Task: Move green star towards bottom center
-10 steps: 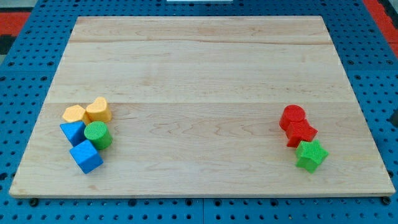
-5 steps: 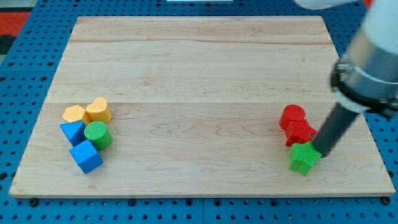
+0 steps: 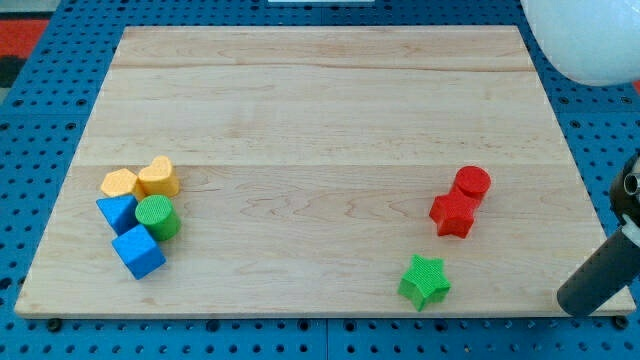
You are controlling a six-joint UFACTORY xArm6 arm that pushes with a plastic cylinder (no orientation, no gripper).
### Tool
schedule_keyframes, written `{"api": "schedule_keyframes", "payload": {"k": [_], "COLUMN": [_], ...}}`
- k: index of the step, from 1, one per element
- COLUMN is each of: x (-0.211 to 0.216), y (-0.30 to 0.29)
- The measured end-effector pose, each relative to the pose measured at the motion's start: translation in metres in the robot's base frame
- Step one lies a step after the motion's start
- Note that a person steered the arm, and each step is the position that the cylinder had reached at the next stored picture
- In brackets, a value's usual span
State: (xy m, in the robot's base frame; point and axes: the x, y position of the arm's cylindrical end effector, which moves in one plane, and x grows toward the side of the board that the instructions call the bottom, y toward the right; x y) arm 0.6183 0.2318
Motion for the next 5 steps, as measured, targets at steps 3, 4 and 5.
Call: {"api": "schedule_keyframes", "payload": {"k": [3, 4, 5], "x": [0.000, -0.011, -0.036], "y": [-0.137, -0.139, -0.154]}}
